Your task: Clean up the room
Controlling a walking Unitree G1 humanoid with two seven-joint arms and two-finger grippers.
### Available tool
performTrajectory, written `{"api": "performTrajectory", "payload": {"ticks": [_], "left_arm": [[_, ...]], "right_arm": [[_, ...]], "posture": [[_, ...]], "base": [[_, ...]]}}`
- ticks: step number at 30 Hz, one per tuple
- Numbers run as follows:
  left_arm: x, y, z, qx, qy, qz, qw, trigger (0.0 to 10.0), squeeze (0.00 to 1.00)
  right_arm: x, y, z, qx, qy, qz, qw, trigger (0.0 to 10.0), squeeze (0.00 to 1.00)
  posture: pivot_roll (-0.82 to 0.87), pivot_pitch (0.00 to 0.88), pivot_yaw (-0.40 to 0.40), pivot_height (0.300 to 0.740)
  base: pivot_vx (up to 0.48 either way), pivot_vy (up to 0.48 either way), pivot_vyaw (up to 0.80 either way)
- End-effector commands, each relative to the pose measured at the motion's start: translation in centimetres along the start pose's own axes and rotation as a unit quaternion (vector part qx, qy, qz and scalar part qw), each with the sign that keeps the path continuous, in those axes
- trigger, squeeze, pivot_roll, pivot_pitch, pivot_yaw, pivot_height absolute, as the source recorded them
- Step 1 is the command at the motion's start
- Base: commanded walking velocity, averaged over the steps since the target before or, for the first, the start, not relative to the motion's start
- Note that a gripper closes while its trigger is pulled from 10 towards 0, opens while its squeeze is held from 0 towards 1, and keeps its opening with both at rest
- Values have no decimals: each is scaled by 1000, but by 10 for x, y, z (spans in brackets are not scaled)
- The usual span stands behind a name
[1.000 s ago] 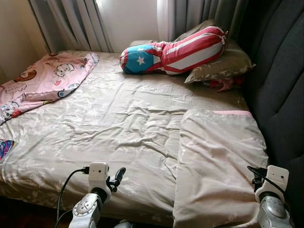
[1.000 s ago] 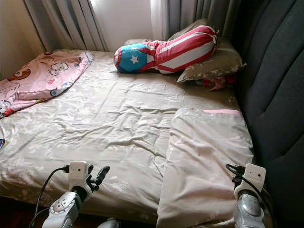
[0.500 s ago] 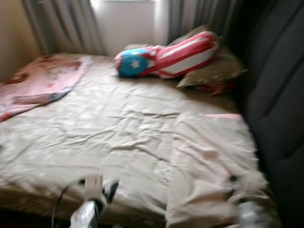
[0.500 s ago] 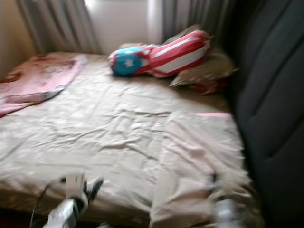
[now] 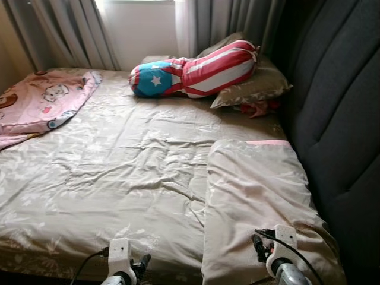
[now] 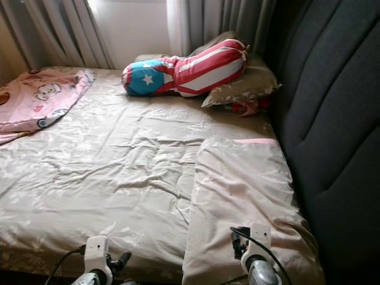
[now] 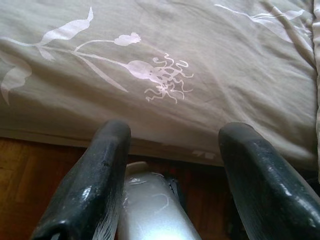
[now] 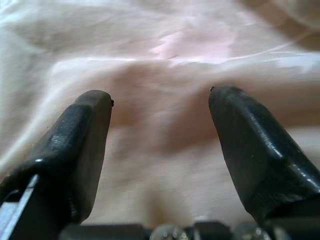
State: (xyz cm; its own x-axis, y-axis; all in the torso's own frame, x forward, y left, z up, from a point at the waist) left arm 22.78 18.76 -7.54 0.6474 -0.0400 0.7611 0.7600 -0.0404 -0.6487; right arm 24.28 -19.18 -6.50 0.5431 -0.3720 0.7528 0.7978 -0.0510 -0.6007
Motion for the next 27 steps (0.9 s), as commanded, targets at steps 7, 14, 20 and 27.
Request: {"api": "performTrajectory", "payload": {"ticks": [7,14,20,27], "left_arm": [[-7,-1,3,3,11,23,1000,10000,0],[-24,-10,19,13,3,48,999,10000,0],[-45,-22,34,18,26,87,996,10000,0],[-61,-30,37,26,42,119,992,10000,0]], "right_arm": [[-19,-5,-2,-8,0,34,999,10000,0],[-28,-8,-3,-11,-6,53,998,10000,0],[-47,-14,-3,-11,-30,93,995,10000,0],[-62,-21,-6,-21,-40,115,992,10000,0]], "posture": [[-70,0,12,740],[-73,0,9,740],[-63,0,12,740],[-63,0,17,740]], "base": [[0,0,0],[0,0,0],[0,0,0],[0,0,0]]}}
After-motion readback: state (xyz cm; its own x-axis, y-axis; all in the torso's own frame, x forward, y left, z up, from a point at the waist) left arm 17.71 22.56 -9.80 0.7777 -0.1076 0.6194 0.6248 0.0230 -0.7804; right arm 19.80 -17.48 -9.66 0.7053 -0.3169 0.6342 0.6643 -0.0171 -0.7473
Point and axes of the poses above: a point about 5 cm out from each wrist's last joint towards the gripper, its own y axis pointing out of the wrist towards the gripper, its own x axis along the axis of the wrist's last joint, z = x × y, the point moved 2 cm from there along y, pointing out of the wrist towards the gripper, and after that the axes turned 12 degrees about y, right-handed, at the moved point
